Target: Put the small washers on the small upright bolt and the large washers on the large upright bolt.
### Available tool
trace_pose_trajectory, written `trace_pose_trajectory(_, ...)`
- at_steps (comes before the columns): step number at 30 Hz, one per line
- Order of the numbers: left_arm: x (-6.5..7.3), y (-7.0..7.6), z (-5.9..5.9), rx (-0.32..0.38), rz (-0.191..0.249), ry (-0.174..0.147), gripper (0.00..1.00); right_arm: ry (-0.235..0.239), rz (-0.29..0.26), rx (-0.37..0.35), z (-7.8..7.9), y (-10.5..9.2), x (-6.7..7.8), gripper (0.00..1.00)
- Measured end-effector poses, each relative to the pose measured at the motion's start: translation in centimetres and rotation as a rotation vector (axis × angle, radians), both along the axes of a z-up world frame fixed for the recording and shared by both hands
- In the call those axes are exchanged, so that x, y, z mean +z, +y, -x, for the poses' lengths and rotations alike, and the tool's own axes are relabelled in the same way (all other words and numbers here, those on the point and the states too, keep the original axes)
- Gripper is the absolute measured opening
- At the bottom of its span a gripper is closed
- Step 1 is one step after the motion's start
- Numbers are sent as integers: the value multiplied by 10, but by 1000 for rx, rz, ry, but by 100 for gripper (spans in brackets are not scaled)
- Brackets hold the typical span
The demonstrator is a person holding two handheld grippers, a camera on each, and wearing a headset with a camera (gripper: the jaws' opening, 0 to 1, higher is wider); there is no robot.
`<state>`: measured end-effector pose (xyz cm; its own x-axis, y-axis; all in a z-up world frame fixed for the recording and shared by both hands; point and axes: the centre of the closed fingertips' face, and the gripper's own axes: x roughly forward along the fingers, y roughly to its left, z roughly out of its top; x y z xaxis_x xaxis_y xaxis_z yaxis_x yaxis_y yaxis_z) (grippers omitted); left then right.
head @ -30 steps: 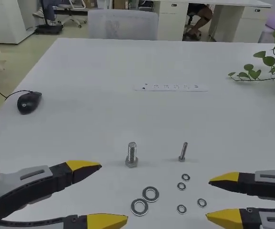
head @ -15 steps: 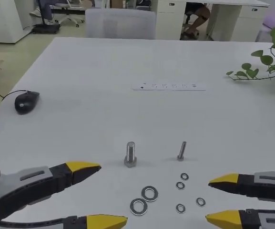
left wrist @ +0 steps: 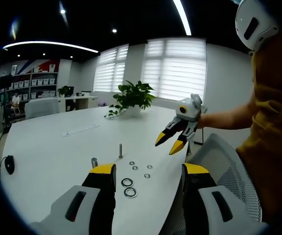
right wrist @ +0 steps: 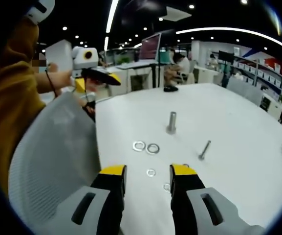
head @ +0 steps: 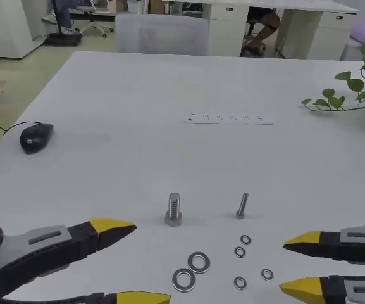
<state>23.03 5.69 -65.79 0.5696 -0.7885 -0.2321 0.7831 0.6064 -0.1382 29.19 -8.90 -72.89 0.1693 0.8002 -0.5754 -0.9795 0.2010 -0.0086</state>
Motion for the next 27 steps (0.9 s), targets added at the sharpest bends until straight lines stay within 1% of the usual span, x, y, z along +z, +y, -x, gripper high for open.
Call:
trace_pose_trajectory(3, 0, 0, 0, 0, -3, 1, 53, -3, 29, 9, -5, -1, -3, 36)
trace_pose_trajectory(6, 1, 0, 0, 2, -1, 0, 53, -17, 101, 43, -7, -5, -11, 35)
trace_pose_trajectory(8, 1, 1, 0, 6, 0, -2, 53, -28, 121, 49, -10, -5, -13, 33)
trace_pose_trajectory(10, 1, 1, 0, 9, -1, -1, 53, -28, 150, 56, -13, -6, -17, 33)
trace_pose_trajectory(13, -1, 2, 0, 12, 0, 3, 53, -47, 217, 91, -16, -8, -23, 32)
trace_pose_trajectory(14, -2, 3, 0, 15, 3, 4, 53, -48, 225, 93, -17, -8, -24, 32)
trace_pose_trajectory(15, -3, 3, 0, 19, 4, 6, 53, -49, 229, 101, -18, -7, -25, 32)
trace_pose_trajectory(17, -4, 4, -1, 26, 5, 8, 53, -41, 257, 112, -20, -8, -28, 32)
trace_pose_trajectory(19, -2, 3, -1, 27, 13, 5, 53, -52, 317, 141, -22, -11, -34, 32)
trace_pose_trajectory(23, -2, 4, -1, 30, 11, 1, 53, -39, 372, 185, -23, -9, -44, 30)
trace_pose_trajectory(25, -2, 4, -2, 33, 13, -2, 53, -46, 402, 213, -24, -7, -49, 30)
trace_pose_trajectory(27, -2, 5, -2, 34, 11, -5, 53, -29, 422, 229, -24, -4, -54, 30)
